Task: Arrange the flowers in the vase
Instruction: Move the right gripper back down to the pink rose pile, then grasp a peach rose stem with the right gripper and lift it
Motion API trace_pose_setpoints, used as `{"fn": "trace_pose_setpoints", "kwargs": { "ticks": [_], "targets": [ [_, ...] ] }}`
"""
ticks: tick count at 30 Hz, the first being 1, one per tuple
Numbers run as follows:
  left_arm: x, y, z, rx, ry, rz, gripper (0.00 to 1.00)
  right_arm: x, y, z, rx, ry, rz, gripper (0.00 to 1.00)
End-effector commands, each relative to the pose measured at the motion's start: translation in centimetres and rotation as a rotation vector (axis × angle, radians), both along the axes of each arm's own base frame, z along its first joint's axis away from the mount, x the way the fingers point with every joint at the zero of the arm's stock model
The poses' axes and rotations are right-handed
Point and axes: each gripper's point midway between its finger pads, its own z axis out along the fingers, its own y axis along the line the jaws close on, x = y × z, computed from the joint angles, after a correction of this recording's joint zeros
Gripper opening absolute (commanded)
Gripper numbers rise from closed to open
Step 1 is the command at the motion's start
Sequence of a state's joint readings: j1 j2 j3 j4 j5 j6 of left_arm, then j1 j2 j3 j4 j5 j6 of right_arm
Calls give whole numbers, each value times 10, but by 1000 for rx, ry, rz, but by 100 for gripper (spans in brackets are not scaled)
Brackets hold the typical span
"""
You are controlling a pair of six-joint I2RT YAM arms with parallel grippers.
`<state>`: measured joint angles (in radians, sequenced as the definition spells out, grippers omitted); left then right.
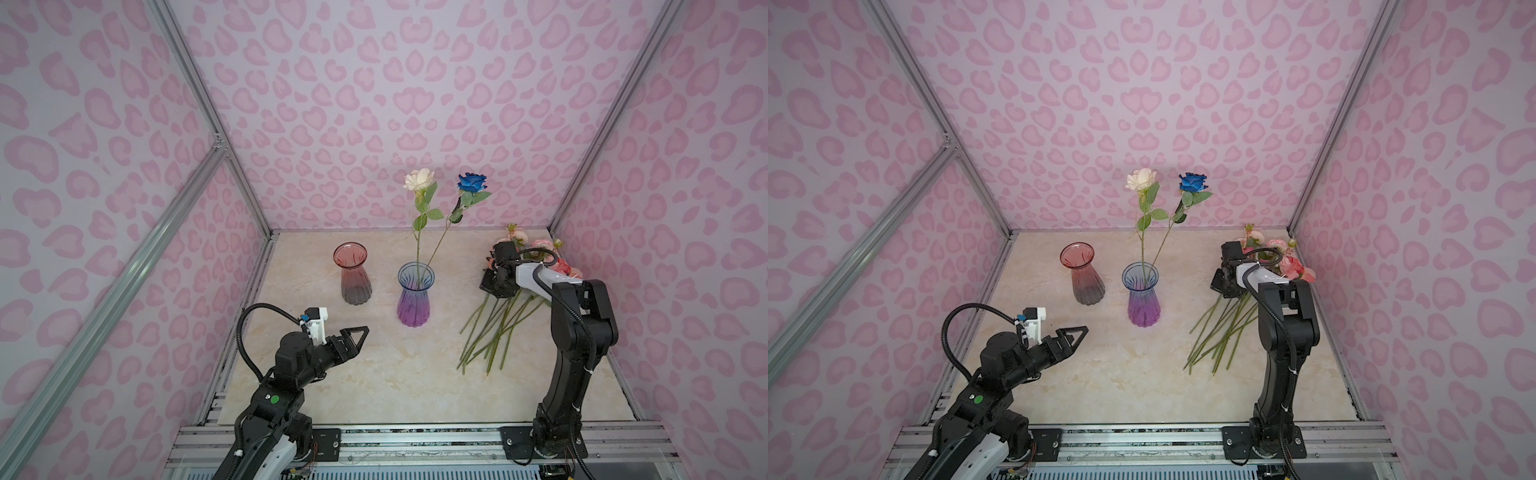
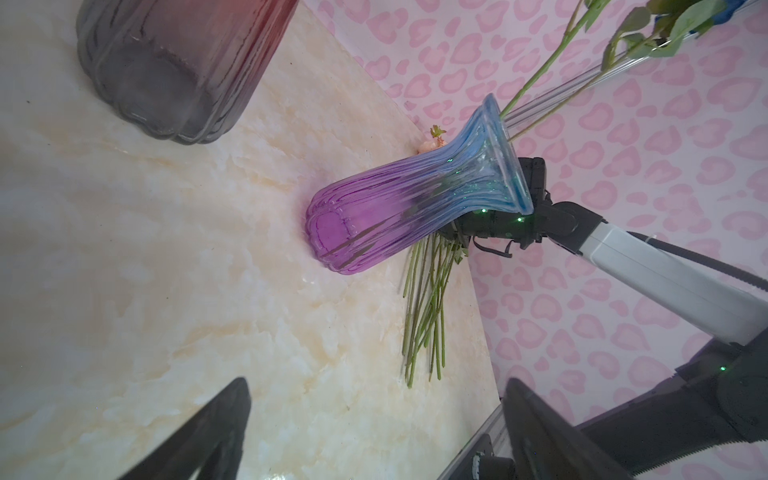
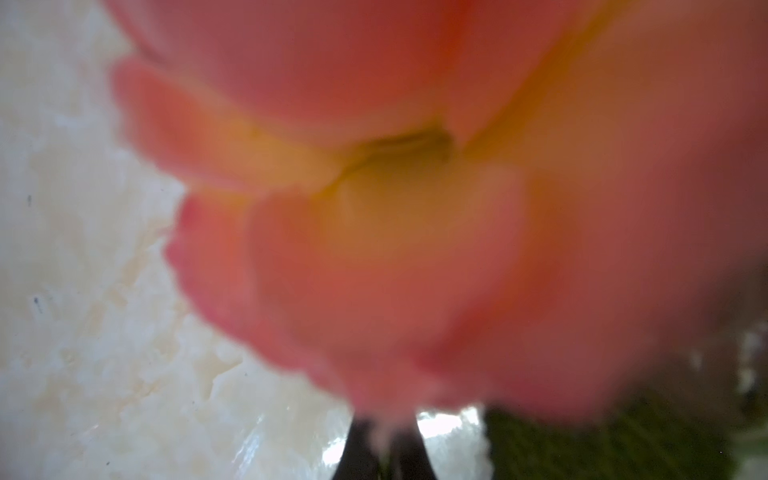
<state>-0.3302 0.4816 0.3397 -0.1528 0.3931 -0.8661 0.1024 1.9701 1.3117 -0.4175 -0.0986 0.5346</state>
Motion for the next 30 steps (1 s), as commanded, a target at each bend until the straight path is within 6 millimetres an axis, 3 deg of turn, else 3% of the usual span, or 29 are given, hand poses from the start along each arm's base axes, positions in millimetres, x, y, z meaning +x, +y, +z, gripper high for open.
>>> {"fn": "trace_pose_setpoints", "kwargs": {
  "ticks": [1, 8, 12, 16, 24, 30],
  "targets": [
    [6, -2, 14, 0, -41, -2, 96, 1, 9, 16, 21, -54, 19, 0],
    [12, -3, 20, 17, -48, -8, 96, -4, 25, 89, 64, -201, 50, 0],
    [13, -4, 22, 19, -50, -10, 96, -10, 30, 141, 106, -344, 53, 0],
    [13, -3, 26, 21, -63, -7, 96, -20, 34, 206, 123, -552, 80, 0],
    [13, -2, 37, 6, -109, 1, 97, -77, 48, 338, 21, -989, 145, 0],
    [10, 4, 46, -3, -154, 30, 98, -114, 90, 417, 36, -1226, 269, 0]
  ]
}}
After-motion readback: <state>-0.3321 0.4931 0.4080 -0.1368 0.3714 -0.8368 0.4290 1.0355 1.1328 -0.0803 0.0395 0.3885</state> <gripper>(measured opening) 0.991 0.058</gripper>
